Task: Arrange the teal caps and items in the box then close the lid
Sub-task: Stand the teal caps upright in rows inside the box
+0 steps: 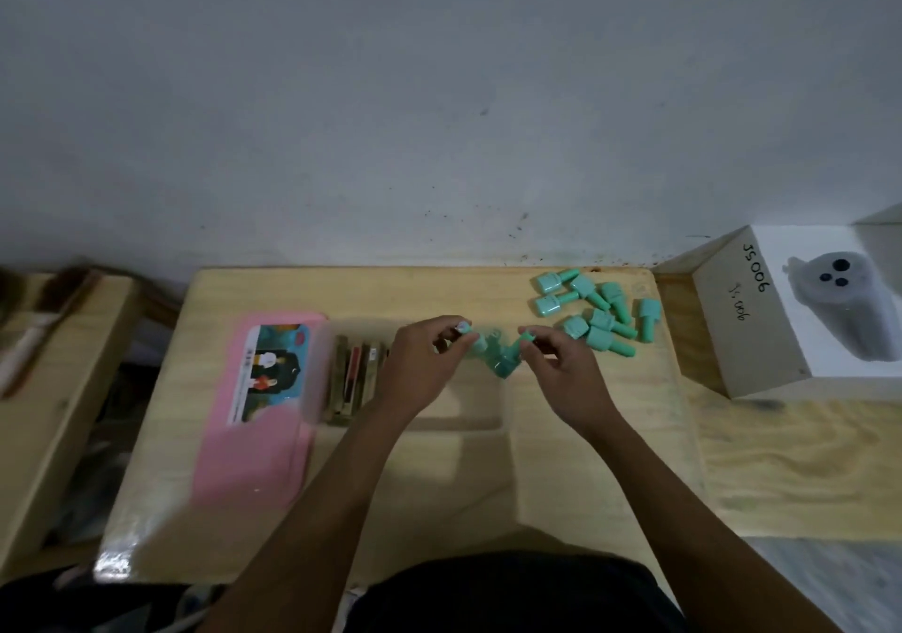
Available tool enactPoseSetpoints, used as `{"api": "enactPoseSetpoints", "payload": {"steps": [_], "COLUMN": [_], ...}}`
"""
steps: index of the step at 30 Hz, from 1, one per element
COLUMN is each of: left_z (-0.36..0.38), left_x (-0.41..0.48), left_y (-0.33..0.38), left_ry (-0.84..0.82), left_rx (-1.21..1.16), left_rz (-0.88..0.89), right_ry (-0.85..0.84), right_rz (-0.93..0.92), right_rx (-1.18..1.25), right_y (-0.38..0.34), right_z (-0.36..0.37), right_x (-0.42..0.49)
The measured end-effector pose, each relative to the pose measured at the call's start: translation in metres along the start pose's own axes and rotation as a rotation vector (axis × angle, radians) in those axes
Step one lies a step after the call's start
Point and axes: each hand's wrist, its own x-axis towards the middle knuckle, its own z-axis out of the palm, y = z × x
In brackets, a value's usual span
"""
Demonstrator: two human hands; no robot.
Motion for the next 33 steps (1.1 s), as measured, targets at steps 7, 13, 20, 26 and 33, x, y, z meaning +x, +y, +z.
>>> {"api": "enactPoseSetpoints", "payload": {"steps": [7,13,20,26,33], "left_z": [-0.006,0.005,0.027,0.039,0.048], "left_x": [-0.012,-0.012,-0.002,0.002,0.004], "left_y": [-0.029,-0.04,-0.041,-0.039,-0.037], "left_ry": [0.022,-0.014,-0.026,-0.035,-0.046], "left_rx": [0.068,0.106,0.155,0.17,0.206], "left_rz": [-0.069,-0.103,-0.103,-0.114,-0.135], "right_ry": [0.025,0.046,0.118,0.165,0.173], "right_rz": [-0.079,-0.185,-0.266,-0.182,-0.169], "right_rx": [-0.239,-0.566,-0.848,-0.83,-0.8], "right_y": [-0.004,0.002,0.019,0.02,0.023], "right_z": [0.023,0.033,0.043,0.046,0.047], "right_x": [-0.003,0.005,0.012,0.011,0.007]}}
